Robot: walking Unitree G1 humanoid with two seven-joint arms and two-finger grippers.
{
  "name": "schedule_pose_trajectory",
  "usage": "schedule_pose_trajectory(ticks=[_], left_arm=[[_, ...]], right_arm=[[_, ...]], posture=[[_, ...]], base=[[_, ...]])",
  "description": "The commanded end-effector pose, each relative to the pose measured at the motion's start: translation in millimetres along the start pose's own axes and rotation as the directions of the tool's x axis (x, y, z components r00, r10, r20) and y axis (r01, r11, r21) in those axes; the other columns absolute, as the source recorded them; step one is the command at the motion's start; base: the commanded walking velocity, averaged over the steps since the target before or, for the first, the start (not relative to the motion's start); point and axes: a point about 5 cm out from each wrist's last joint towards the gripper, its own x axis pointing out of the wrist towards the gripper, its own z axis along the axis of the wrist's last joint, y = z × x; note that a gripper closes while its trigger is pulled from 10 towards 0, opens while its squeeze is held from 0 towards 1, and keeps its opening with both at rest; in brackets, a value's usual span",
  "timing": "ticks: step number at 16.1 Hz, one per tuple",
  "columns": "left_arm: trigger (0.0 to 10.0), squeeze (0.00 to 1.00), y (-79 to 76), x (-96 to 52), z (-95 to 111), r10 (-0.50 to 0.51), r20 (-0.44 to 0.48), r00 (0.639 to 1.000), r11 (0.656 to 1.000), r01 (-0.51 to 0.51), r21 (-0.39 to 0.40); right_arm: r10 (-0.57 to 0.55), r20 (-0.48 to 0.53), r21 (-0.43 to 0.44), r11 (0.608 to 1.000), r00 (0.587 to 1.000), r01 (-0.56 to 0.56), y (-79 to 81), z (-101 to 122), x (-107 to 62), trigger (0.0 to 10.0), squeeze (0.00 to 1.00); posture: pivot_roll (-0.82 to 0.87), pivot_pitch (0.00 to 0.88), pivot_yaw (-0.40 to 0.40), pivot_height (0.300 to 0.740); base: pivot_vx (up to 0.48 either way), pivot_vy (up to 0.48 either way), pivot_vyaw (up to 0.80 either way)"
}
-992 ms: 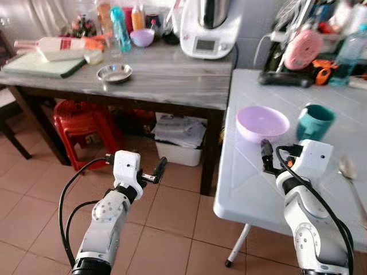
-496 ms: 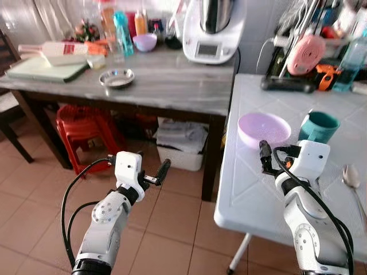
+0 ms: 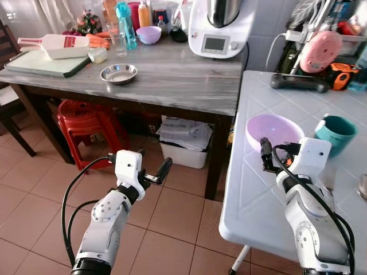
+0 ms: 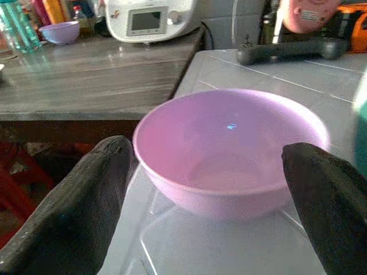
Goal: Setting the table
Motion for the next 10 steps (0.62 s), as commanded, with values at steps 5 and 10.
schedule_pose_trajectory(ticks=[5,10], left_arm=[[10.0,0.00,0.0,-3.4,0.4,-0.006,-0.002,1.000,1.000,0.006,0.006],[10.0,0.00,-0.4,-3.8,0.0,0.001,0.003,1.000,1.000,-0.001,-0.009]], right_arm=[[0.028,0.037,-0.045,0.999,0.999,-0.027,3.8,7.9,-0.8,10.0,0.00],[0.049,0.060,-0.148,0.988,0.997,-0.039,5.9,11.8,-1.7,10.0,0.00]], posture=[[-0.02,0.000,0.012,0.740],[-0.02,0.000,0.011,0.740]], base=[[0.247,0.000,0.00],[0.048,0.000,0.00]])
